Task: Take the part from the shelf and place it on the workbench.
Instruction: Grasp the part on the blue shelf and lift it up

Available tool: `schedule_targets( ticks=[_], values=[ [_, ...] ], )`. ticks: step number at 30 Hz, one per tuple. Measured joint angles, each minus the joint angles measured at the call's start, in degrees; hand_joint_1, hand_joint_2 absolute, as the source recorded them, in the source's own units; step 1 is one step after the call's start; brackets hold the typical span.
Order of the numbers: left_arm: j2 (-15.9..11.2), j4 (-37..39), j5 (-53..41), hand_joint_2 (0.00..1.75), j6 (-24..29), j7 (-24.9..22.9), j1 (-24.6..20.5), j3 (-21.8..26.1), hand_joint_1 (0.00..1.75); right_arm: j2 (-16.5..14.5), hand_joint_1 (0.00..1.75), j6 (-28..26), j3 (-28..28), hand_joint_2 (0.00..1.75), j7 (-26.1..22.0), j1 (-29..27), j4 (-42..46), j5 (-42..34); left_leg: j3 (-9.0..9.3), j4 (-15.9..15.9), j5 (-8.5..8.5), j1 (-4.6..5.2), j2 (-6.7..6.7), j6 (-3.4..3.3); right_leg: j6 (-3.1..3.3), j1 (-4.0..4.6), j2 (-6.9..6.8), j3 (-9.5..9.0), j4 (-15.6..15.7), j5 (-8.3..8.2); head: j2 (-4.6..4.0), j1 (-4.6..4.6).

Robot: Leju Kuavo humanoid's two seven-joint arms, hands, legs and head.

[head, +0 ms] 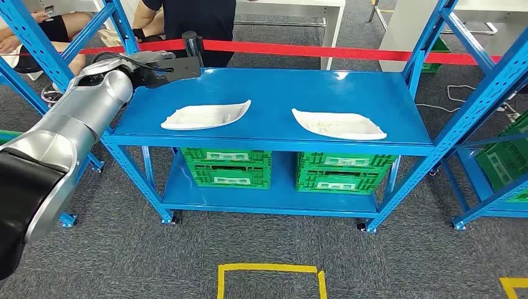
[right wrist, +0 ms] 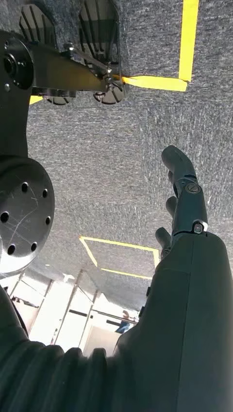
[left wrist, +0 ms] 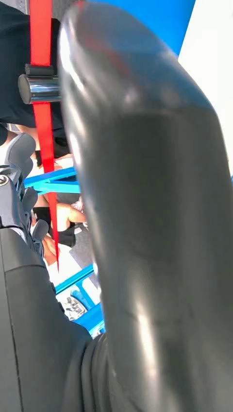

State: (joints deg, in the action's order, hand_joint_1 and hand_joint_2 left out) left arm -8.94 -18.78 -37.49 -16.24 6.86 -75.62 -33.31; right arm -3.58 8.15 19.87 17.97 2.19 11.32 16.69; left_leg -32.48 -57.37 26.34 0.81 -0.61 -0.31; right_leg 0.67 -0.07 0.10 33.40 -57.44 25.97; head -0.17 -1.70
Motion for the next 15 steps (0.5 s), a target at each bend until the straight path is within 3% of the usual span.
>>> schedule_targets(
  ticks=[13, 15],
  values=[
    [1.27, 0.0, 0.84, 0.0, -0.72, -0.31, 0.0, -0.04, 0.0, 0.0, 0.0, 0.0, 0.37, 1.75, 0.0, -0.09, 0.0, -0.43, 0.0, 0.03, 0.0, -0.09, 0.06, 0.01, -0.02, 0.0, 0.02, 0.05, -0.03, 0.01, 0.0, -0.02],
    [1.38, 0.01, 0.98, 0.0, -0.73, -0.32, -0.01, -0.04, 0.0, 0.0, 0.0, 0.0, 0.41, 1.75, 0.0, -0.12, 0.0, -0.51, -0.06, -0.11, 0.12, 0.09, 0.05, -0.24, -0.3, -0.16, 0.01, 0.0, 0.17, -0.06, 0.0, -0.02]
  ],
)
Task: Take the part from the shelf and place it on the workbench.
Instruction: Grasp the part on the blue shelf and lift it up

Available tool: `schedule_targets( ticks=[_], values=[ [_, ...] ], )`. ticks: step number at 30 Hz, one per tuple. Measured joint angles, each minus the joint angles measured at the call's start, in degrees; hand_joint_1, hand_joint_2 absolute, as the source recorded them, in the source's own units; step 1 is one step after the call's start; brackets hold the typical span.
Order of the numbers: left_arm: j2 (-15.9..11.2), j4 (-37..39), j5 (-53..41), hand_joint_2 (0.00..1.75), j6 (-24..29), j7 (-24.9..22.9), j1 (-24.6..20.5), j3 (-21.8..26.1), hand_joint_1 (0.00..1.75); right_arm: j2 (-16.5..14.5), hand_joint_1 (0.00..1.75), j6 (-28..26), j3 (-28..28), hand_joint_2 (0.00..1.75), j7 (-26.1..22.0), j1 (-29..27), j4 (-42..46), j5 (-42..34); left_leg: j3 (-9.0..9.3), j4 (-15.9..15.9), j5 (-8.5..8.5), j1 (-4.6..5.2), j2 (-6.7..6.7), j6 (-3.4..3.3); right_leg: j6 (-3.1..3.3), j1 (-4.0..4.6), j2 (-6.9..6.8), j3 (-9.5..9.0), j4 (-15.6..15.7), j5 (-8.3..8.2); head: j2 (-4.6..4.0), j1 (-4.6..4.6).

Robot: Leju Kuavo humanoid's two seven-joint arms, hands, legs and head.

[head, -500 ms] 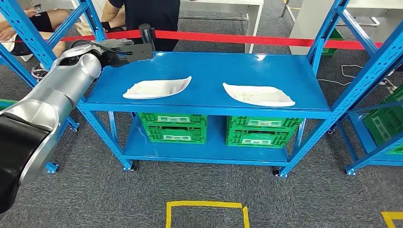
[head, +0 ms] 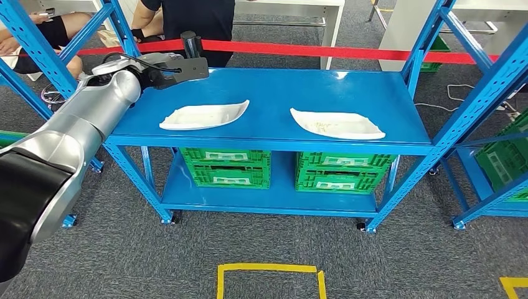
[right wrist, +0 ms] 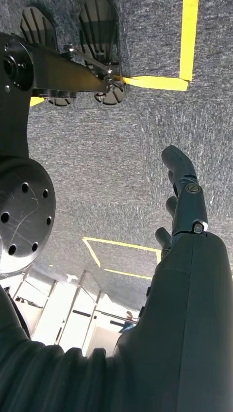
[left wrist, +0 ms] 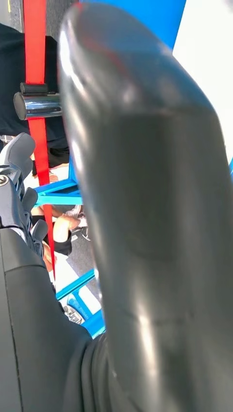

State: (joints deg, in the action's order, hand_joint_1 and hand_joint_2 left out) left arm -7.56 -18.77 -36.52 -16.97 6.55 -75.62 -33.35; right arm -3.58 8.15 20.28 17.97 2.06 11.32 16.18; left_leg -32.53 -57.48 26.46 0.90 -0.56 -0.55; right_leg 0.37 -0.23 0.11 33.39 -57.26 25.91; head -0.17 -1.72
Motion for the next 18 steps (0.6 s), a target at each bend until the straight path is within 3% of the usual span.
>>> schedule_targets(
  ticks=[4, 5, 7, 9, 10, 12, 13, 15, 18],
  values=[
    [0.12, -0.13, 0.08, 0.0, 0.01, 0.11, -0.08, -0.01, 0.0, 0.05, 0.0, -0.01, 0.2, 1.75, 0.0, -0.01, 0.02, -0.2, 0.85, 1.38, -0.41, -0.31, 0.17, -0.86, -0.94, -0.03, -0.02, 0.61, -1.12, 0.7, 0.0, 0.08],
    [0.15, -0.16, 0.08, 0.0, 0.01, 0.15, -0.13, -0.02, 0.0, 0.08, 0.0, -0.01, 0.28, 1.75, -0.02, -0.02, 0.03, -0.23, 1.17, 1.77, -0.55, -0.51, 0.27, -1.02, -1.1, -0.04, 0.01, 1.77, -3.36, 1.79, 0.0, 0.15],
    [0.19, -0.1, 0.1, 0.0, 0.01, 0.19, -0.1, -0.03, 0.0, 0.1, 0.0, 0.02, 0.45, 1.75, -0.03, -0.13, 0.02, -0.24, 1.32, 1.85, -0.43, -0.57, 0.43, -1.21, -1.4, -0.33, 0.06, 5.86, -10.83, 4.77, 0.0, 0.27],
    [0.19, -0.02, 0.16, 0.0, 0.01, 0.18, 0.22, -0.04, 0.0, 0.11, 0.0, 0.02, 0.6, 1.75, 0.01, -0.29, 0.02, -0.23, 1.39, 1.63, -0.09, -0.7, 0.36, -1.05, -1.8, -0.73, 0.05, 9.35, -16.2, 5.72, 0.0, 0.27],
    [0.19, 0.01, 0.22, 0.0, 0.02, 0.17, 0.36, -0.04, 0.0, 0.13, 0.0, 0.02, 0.68, 1.75, 0.03, -0.33, 0.02, -0.22, 1.47, 1.36, 0.24, -0.86, 0.28, -0.78, -2.01, -0.96, 0.03, 9.53, -15.67, 4.49, 0.0, 0.27],
    [0.16, 0.01, 0.34, 0.0, 0.09, 0.16, 0.48, -0.04, 0.0, 0.2, 0.0, 0.02, 0.78, 1.75, 0.02, -0.32, 0.02, -0.2, 1.66, 0.34, 1.29, -1.34, 0.19, 0.04, -2.54, -1.49, -0.1, 6.95, -9.1, 0.35, 0.0, 0.28],
    [0.12, 0.01, 0.39, 0.0, 0.14, 0.15, 0.45, -0.04, 0.0, 0.21, 0.0, 0.02, 0.81, 1.75, -0.02, -0.3, 0.02, -0.18, 1.53, -0.41, 1.94, -1.38, 0.13, 0.56, -2.65, -1.57, -0.12, 5.37, -5.74, -0.87, 0.0, 0.4],
    [-0.04, 0.04, 0.42, 0.0, 0.2, 0.09, 0.46, -0.05, 0.0, 0.2, 0.0, -0.04, 0.85, 1.75, -0.39, -0.28, 0.01, -0.11, 1.18, -1.37, 2.76, -1.26, -0.02, 1.4, -1.99, -1.49, -0.12, 4.0, -3.15, -0.87, 0.0, 0.5],
    [-0.26, 0.05, 0.45, 0.0, 0.25, -0.03, 0.51, -0.09, 0.0, 0.22, 0.0, -0.11, 0.9, 1.75, -0.61, -0.18, 0.01, 0.03, 1.3, -1.44, 3.32, -1.26, -0.07, 2.37, -0.37, -1.38, 0.01, 3.83, -3.35, -0.07, 0.0, 0.34]
  ],
)
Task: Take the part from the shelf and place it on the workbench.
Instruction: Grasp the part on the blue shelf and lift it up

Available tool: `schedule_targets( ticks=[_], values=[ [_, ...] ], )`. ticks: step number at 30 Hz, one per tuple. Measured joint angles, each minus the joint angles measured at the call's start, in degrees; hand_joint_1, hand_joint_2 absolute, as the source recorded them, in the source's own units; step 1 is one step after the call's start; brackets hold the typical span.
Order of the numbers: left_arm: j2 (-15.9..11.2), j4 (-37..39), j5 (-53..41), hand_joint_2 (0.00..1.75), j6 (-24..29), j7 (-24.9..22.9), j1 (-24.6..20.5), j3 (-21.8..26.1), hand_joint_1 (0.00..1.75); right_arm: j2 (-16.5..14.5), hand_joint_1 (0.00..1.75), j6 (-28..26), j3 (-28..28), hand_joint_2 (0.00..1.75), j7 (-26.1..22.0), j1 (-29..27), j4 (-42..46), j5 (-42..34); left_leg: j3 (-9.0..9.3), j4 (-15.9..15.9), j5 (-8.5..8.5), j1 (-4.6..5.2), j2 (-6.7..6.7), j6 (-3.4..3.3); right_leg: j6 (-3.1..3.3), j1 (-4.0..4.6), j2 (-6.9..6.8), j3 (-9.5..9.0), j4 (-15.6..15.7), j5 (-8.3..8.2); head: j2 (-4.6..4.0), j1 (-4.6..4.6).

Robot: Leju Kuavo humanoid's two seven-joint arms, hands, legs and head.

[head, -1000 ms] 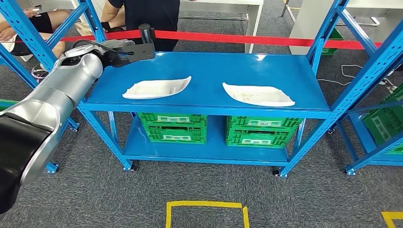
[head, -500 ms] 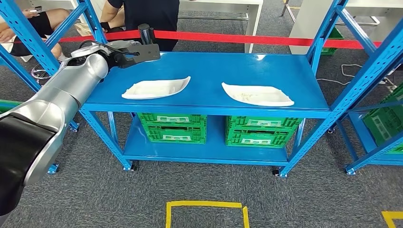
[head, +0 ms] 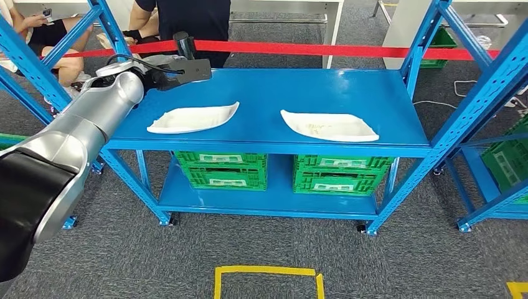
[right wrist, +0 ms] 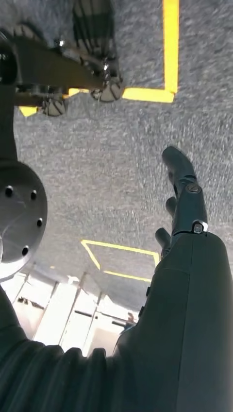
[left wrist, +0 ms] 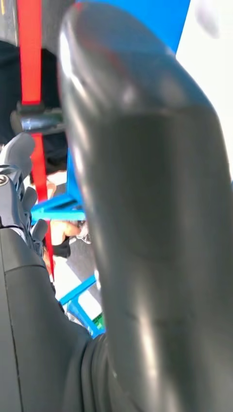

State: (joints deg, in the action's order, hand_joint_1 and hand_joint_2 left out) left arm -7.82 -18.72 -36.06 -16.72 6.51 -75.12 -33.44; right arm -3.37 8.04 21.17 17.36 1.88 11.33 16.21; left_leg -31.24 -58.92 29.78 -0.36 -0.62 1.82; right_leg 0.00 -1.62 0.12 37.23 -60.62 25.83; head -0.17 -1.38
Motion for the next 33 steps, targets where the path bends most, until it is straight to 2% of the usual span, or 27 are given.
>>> schedule_targets(
  ticks=[2, 3, 5, 6, 7, 8, 10, 11, 12, 14, 17, 21, 26, 33],
  values=[
    [-0.26, -0.04, 0.09, 0.0, 0.09, -0.1, -0.12, -0.02, 0.0, 0.0, 0.0, 0.0, 0.01, 1.75, 0.0, 0.07, 0.01, 0.04, -1.26, -2.8, 1.43, -0.12, 0.22, 0.62, 0.77, -0.18, 0.08, -0.62, 0.28, 0.34, 0.0, -0.25],
    [-0.4, -0.04, 0.14, 0.0, 0.13, -0.14, -0.13, -0.02, 0.0, 0.0, 0.0, 0.0, 0.01, 1.75, -0.01, 0.06, 0.02, 0.06, -2.97, -5.95, 2.6, -0.15, 0.32, 0.85, 1.06, -0.19, 0.1, -0.94, 0.37, 0.55, 0.0, -0.37],
    [-0.64, 0.1, 0.21, 0.0, 0.15, -0.21, 0.05, -0.03, 0.0, 0.0, 0.0, 0.0, 0.01, 1.75, -0.04, 0.05, 0.01, 0.08, -7.73, -13.6, 4.75, -0.17, 0.36, 1.09, 1.38, -0.16, 0.1, -1.52, 0.41, 1.02, 0.0, -0.52],
    [-0.79, 0.19, 0.24, 0.0, 0.16, -0.22, 0.23, -0.03, 0.0, 0.0, 0.0, 0.0, 0.01, 1.75, -0.03, 0.04, 0.0, 0.08, -9.62, -15.89, 4.69, -0.17, 0.36, 1.09, 1.42, -0.14, 0.12, -1.84, 0.4, 1.28, 0.0, -0.56],
    [-0.92, 0.26, 0.27, 0.0, 0.17, -0.21, 0.38, -0.04, 0.0, 0.0, 0.0, 0.0, 0.01, 1.75, -0.03, 0.03, -0.01, 0.08, -10.53, -16.1, 3.48, -0.18, 0.36, 1.02, 1.4, -0.13, 0.16, -2.23, 0.4, 1.58, 0.0, -0.6],
    [-1.07, 0.3, 0.31, 0.0, 0.19, -0.16, 0.44, -0.04, 0.0, 0.0, 0.0, 0.0, 0.01, 1.75, -0.03, 0.03, 0.0, 0.08, -10.3, -14.06, 1.22, -0.18, 0.36, 0.88, 1.32, -0.13, 0.2, -2.7, 0.4, 1.9, 0.0, -0.62],
    [-1.32, 0.32, 0.39, 0.0, 0.24, -0.01, 0.42, -0.04, 0.0, 0.0, 0.0, 0.0, 0.02, 1.75, -0.04, 0.05, 0.0, 0.08, -7.8, -6.62, -3.99, -0.13, 0.31, 0.5, 0.99, -0.09, 0.26, -3.62, 0.42, 2.58, 0.0, -0.63],
    [-1.42, 0.33, 0.44, 0.0, 0.26, 0.03, 0.35, -0.05, 0.0, 0.01, 0.0, 0.0, 0.02, 1.75, -0.15, 0.09, 0.0, 0.07, -6.47, -3.35, -5.34, -0.01, 0.28, 0.3, 0.74, -0.02, 0.31, -3.83, 0.4, 2.81, 0.0, -0.67],
    [-1.46, 0.34, 0.49, 0.0, 0.26, 0.01, 0.31, -0.05, 0.0, 0.05, 0.0, 0.0, 0.02, 1.75, -0.27, 0.12, -0.01, 0.07, -5.63, -1.3, -5.89, 0.02, 0.25, 0.24, 0.63, 0.13, 0.32, -3.83, 0.35, 2.94, 0.0, -0.68],
    [-1.49, 0.38, 0.54, 0.0, 0.26, -0.26, 0.31, -0.08, 0.0, 0.15, 0.0, 0.01, 0.03, 1.75, -0.46, 0.11, -0.01, 0.07, -5.13, 0.01, -5.52, 0.07, 0.17, 0.2, 0.66, 0.38, 0.32, -3.67, 0.44, 2.94, 0.0, -0.73],
    [-1.51, 0.5, 0.39, 0.0, 0.28, -0.86, 0.38, -0.1, 0.0, 0.2, 0.0, 0.03, 0.03, 1.75, -0.39, 0.06, -0.01, 0.08, -5.17, 0.06, -5.36, 0.04, -0.07, -0.07, 0.78, 0.46, 0.11, -4.05, 1.11, 2.89, 0.0, -0.7],
    [-1.59, 0.67, 0.17, 0.0, 0.36, -1.0, 0.39, -0.11, 0.0, 0.22, 0.0, 0.02, 0.03, 1.75, -0.39, 0.15, -0.01, 0.1, -5.13, 0.06, -5.21, 0.05, -0.26, -0.52, 0.34, 0.48, -0.1, -4.53, 1.79, 2.78, 0.0, -0.69],
    [-1.78, 0.79, 0.16, 0.0, 0.51, -0.98, 0.41, -0.11, 0.0, 0.22, 0.0, 0.02, 0.03, 1.75, -0.39, 0.13, -0.01, 0.09, -5.13, 0.05, -5.2, 0.08, -0.25, -0.74, -0.26, 0.44, -0.09, -4.64, 2.07, 2.62, 0.0, -0.7],
    [-2.31, 0.86, 0.22, 0.0, 0.79, -0.73, 0.59, -0.12, 0.0, 0.22, 0.0, 0.02, 0.03, 1.75, -0.39, 0.1, -0.01, 0.26, -5.06, 0.06, -5.21, 0.09, -0.22, -0.81, -0.41, 0.48, -0.06, -4.65, 2.08, 2.57, 0.0, -0.72]
  ],
)
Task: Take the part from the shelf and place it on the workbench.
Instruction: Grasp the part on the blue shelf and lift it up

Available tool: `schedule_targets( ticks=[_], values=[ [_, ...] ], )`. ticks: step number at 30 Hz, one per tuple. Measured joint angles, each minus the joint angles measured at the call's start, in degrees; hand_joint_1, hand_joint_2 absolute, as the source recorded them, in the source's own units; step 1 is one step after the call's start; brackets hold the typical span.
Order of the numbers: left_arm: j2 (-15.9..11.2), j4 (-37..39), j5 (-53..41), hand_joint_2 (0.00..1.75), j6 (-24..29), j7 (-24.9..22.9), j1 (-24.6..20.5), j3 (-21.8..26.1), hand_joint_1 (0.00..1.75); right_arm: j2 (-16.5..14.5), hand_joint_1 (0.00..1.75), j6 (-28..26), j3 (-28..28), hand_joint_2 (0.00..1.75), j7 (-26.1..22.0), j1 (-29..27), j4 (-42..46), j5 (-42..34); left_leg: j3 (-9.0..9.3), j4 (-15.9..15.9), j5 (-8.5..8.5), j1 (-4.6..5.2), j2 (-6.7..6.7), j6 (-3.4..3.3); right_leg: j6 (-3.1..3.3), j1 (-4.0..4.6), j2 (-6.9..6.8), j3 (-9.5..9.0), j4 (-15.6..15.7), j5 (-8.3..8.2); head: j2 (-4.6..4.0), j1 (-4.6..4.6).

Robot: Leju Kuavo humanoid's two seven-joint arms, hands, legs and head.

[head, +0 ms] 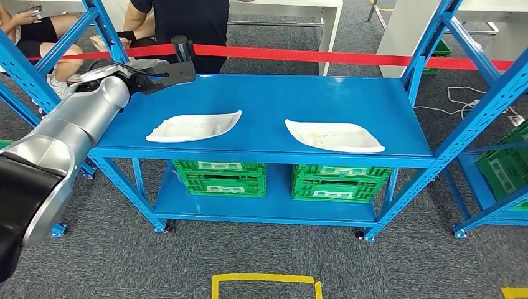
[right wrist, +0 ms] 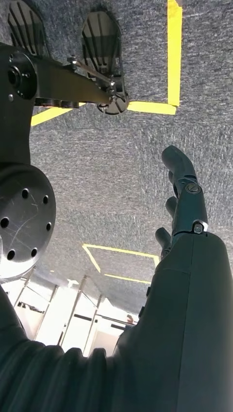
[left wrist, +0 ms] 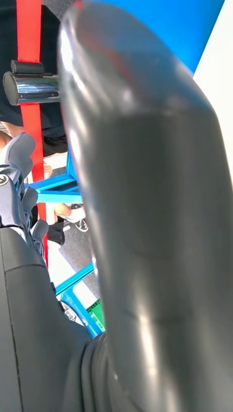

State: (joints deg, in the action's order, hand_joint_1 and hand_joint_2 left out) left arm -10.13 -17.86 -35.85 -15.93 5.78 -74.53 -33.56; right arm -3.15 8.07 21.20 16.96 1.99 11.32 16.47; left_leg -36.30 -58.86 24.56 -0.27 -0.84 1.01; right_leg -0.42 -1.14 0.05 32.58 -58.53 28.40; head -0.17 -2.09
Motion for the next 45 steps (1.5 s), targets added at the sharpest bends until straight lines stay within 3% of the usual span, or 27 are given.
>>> schedule_targets(
  ticks=[5, 12, 16, 19, 36, 40, 45],
  values=[
    [-0.33, 0.0, 0.08, 0.0, 0.0, 0.21, 0.15, 0.0, 0.0, 0.0, 0.0, 0.0, 0.0, 1.75, 0.0, 0.01, 0.0, 0.2, 0.01, -0.01, 0.0, 0.04, 0.01, 0.01, -0.02, 0.07, 0.0, -0.01, 0.04, -0.01, 0.0, 0.0],
    [-1.02, -0.18, 0.29, 0.0, 0.02, 0.79, 0.26, -0.04, 0.0, -0.05, 0.0, 0.0, 0.0, 1.75, 0.01, 0.04, 0.01, 0.35, 0.53, 0.58, 0.07, 0.19, 0.08, -0.97, -1.04, -0.4, -0.01, -0.25, 0.21, 0.15, 0.0, 0.0],
    [-1.33, -0.31, 0.31, 0.0, 0.13, 0.87, 0.44, -0.08, 0.0, -0.03, 0.0, 0.01, -0.02, 1.75, -0.14, 0.08, 0.01, 0.39, 1.27, 0.98, 0.05, 0.52, 0.07, -0.82, 0.21, -0.35, -0.09, -0.92, 0.8, -0.23, 0.0, 0.19],
    [-1.44, -0.31, 0.31, 0.0, 0.16, 0.78, 0.84, -0.12, 0.0, -0.03, 0.0, 0.0, -0.01, 1.75, -0.16, 0.06, 0.0, 0.44, 1.18, 0.83, 0.14, 0.61, 0.01, -0.96, -0.42, -0.45, -0.19, -1.16, 0.95, 0.05, 0.0, 0.22],
    [-0.72, -0.33, -0.33, 0.0, -0.2, 1.97, 1.41, -1.17, 0.0, -0.02, 0.0, 0.0, 0.27, 1.75, -0.17, 0.04, 0.0, -0.19, 1.22, 0.83, 0.12, 0.52, 0.09, -0.93, -0.54, -0.37, -0.14, -1.12, 0.97, -0.01, 0.0, 0.21],
    [-0.53, -0.32, -0.43, 1.75, -0.21, 1.97, 1.41, -1.44, 0.0, -0.02, 0.0, 0.0, 0.35, 1.75, -0.17, 0.02, 0.0, -0.19, 1.21, 0.83, 0.12, 0.52, 0.13, -0.93, -0.54, -0.37, -0.1, -1.11, 0.97, -0.01, 0.0, 0.21],
    [-0.54, -0.27, -0.75, 1.75, -0.36, 1.34, 1.44, -1.62, 0.0, -0.02, 0.0, 0.0, 0.35, 1.75, -0.17, 0.03, 0.0, -0.16, 1.21, 0.84, 0.13, 0.52, 0.12, -0.93, -0.54, -0.37, -0.11, -1.11, 0.97, 0.0, 0.0, 0.21]
  ],
)
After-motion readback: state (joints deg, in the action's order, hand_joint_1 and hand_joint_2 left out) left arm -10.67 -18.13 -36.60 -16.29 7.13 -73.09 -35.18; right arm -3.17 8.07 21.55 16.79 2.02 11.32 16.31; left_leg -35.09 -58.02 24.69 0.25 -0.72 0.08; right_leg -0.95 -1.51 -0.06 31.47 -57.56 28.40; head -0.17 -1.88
